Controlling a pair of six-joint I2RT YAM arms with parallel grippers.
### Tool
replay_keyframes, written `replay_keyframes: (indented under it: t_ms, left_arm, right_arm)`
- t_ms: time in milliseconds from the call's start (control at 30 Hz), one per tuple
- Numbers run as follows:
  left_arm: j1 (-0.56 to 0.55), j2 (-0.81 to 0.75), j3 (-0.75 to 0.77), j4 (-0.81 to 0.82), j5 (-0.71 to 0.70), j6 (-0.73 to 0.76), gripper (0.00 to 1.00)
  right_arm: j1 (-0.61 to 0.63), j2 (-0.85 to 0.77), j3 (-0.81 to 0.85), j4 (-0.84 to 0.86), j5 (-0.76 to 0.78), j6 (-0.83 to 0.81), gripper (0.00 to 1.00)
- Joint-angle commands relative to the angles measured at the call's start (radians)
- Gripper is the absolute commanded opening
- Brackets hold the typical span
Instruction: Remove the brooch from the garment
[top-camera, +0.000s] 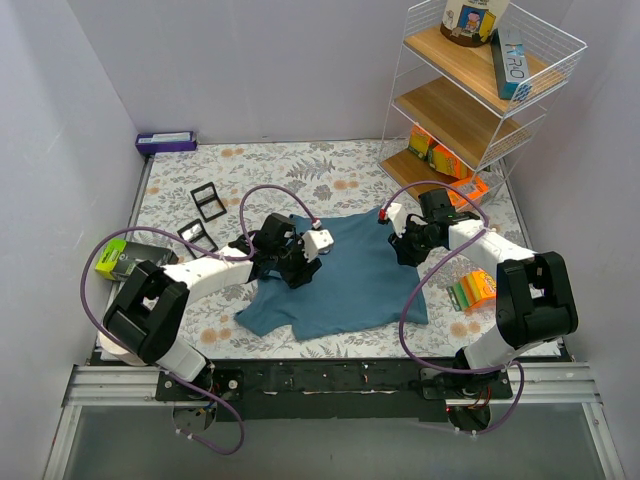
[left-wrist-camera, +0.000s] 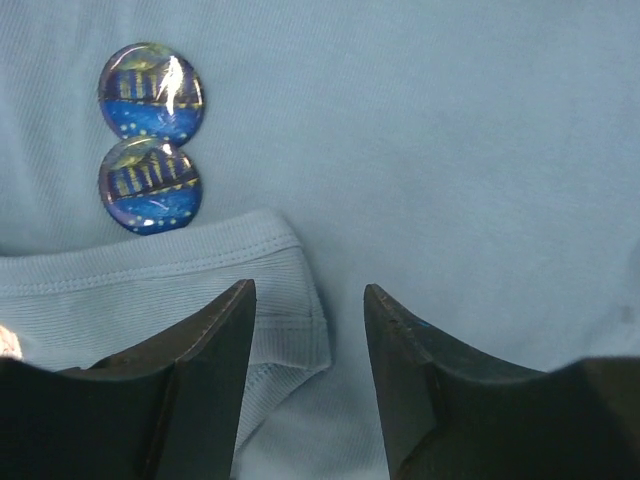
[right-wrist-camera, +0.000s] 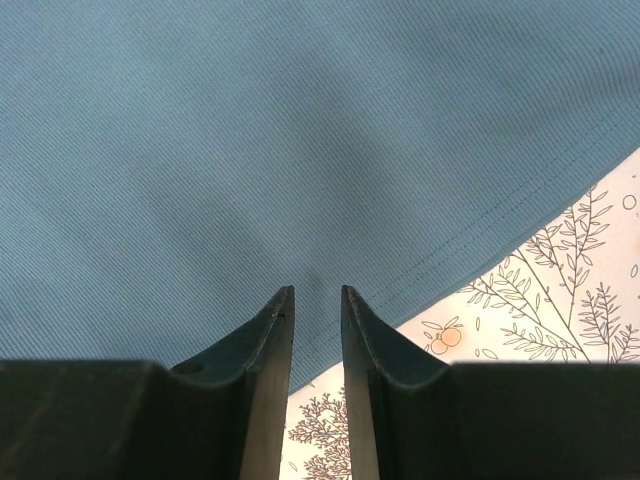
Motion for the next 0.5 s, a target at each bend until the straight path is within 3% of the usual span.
replay_keyframes:
  t_ms: [0,333,467]
  left_arm:
    - [-0.003,0.004,-0.015,0.029,-0.054,0.037,0.45]
    - [-0.004,0.019,-0.010,0.006,-0.042,0.064,0.27]
    - [-0.003,0.027,-0.004,0.003,-0.036,0.066,0.14]
  right_arm:
    - [0.005,-0.004,0.003,0.002,-0.019,-0.021,0.32]
    - [0.007,0.015,0.015,0.005,-0.017,-0.012,0.32]
    - [0.007,0.022,0.023,-0.001,-0.012,-0.015,0.32]
